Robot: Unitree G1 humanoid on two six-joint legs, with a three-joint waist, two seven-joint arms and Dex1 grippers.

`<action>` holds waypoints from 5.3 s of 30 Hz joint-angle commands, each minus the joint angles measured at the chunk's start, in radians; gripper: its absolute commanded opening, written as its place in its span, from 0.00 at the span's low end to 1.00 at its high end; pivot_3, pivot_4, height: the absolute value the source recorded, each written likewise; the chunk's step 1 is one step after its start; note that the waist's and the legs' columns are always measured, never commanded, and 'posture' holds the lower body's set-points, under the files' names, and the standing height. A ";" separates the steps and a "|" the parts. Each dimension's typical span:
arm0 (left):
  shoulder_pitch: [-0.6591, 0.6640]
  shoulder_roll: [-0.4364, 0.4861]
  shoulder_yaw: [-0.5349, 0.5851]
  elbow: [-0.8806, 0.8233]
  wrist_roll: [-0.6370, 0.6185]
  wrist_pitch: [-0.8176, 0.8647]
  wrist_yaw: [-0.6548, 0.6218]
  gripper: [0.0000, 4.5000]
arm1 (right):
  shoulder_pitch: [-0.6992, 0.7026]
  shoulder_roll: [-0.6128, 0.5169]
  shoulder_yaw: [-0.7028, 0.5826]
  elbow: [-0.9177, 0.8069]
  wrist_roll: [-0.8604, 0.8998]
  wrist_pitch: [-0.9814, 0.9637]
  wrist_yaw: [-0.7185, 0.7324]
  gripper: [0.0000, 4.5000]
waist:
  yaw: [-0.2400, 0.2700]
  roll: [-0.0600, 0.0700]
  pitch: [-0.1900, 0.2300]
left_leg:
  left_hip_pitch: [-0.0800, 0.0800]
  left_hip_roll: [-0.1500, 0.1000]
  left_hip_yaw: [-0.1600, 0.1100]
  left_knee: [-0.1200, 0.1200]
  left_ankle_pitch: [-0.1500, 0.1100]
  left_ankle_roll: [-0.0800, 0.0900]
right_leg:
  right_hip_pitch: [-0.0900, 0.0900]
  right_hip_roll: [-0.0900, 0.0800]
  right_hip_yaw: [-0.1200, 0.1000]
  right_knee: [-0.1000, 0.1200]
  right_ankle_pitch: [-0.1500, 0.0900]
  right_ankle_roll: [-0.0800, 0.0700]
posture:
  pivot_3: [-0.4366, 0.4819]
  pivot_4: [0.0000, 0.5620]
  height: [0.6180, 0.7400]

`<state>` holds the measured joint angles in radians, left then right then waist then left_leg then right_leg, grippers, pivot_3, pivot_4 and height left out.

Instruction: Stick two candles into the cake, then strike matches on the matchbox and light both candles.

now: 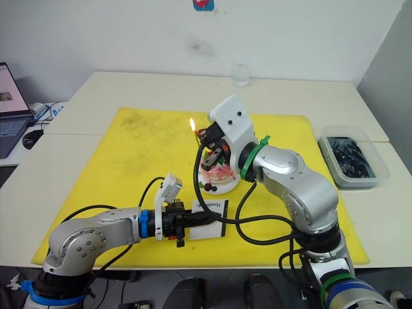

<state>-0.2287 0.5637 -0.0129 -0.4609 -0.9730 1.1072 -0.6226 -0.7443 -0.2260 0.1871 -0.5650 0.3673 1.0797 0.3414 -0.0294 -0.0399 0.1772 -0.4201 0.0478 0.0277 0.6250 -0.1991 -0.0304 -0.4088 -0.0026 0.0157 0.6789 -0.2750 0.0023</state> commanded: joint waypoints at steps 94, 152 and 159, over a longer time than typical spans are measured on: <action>-0.005 -0.006 0.036 -0.029 -0.047 0.016 0.009 0.00 | 0.177 -0.320 -0.264 -0.268 0.262 0.158 0.127 0.01 | 0.002 0.000 0.000 | -0.004 0.000 -0.001 0.000 0.000 0.000 | -0.002 0.000 -0.001 -0.001 0.000 0.000 | 0.48 0.27 1.00; 0.029 -0.056 0.028 -0.045 -0.071 -0.017 0.077 0.00 | 0.704 -0.293 -0.425 0.008 -0.012 -0.508 0.061 0.99 | 0.001 0.002 0.000 | -0.001 -0.002 0.001 0.003 0.000 0.000 | 0.001 0.002 0.001 0.000 0.000 0.002 | 0.48 0.27 1.00; 0.035 -0.059 0.027 -0.054 -0.077 -0.013 0.083 0.00 | 0.637 -0.203 -0.299 0.205 -0.130 -0.628 0.008 0.99 | 0.000 0.002 0.000 | 0.000 -0.001 0.000 0.003 0.000 0.000 | 0.001 0.002 0.001 0.001 0.000 0.002 | 0.48 0.27 1.00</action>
<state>-0.1934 0.5056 0.0055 -0.4752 -1.0267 1.1043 -0.5353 -0.0773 -0.4362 -0.1231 -0.3776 0.2613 0.4877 0.3668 -0.0296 -0.0379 0.1777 -0.4197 0.0467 0.0278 0.6275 -0.1991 -0.0303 -0.4075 -0.0002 0.0165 0.6799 -0.2747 0.0045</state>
